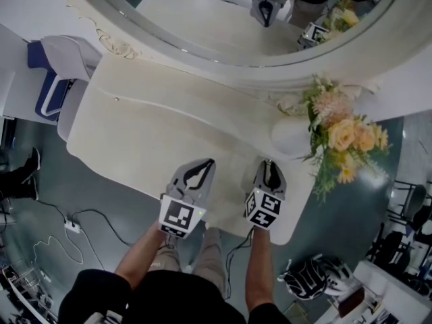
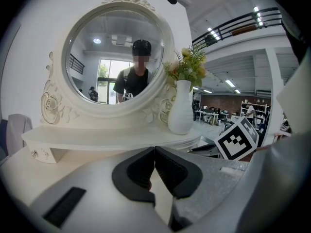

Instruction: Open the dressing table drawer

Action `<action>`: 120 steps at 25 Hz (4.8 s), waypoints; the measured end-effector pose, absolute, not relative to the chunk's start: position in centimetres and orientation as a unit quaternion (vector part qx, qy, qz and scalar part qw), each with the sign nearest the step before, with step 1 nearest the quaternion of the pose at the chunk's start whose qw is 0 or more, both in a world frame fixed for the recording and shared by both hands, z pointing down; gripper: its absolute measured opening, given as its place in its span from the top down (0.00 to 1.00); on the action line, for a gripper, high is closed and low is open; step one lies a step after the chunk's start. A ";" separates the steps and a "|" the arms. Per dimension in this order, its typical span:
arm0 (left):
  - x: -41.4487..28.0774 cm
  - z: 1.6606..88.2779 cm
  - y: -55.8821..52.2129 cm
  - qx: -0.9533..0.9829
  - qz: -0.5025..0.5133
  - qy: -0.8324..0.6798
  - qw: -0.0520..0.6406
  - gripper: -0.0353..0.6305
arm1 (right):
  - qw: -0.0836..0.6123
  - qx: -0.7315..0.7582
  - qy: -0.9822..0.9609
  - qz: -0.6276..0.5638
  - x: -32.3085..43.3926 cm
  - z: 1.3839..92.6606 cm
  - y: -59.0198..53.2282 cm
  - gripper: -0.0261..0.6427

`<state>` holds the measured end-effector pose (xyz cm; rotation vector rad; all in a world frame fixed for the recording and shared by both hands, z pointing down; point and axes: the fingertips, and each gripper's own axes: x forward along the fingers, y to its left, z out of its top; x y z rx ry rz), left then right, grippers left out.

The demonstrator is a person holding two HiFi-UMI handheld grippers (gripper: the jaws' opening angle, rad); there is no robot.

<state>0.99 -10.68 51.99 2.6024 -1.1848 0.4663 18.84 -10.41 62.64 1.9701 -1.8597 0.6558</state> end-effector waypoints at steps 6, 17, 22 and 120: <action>0.8 52.0 -9.9 0.892 0.162 -0.403 0.125 0.94 | 0.176 0.696 -0.656 0.234 18.6 62.7 -9.8 0.82; 0.4 51.8 -9.4 0.892 0.165 -0.404 0.117 0.94 | 0.177 0.697 -0.653 0.238 18.6 62.7 -9.6 0.82; 0.6 51.7 -9.3 0.894 0.165 -0.401 0.115 0.94 | 0.175 0.697 -0.653 0.238 18.5 62.7 -9.5 0.82; -0.2 37.5 -3.4 0.932 0.106 -0.344 0.029 0.94 | 0.123 0.735 -0.654 0.132 15.5 45.1 0.1 0.71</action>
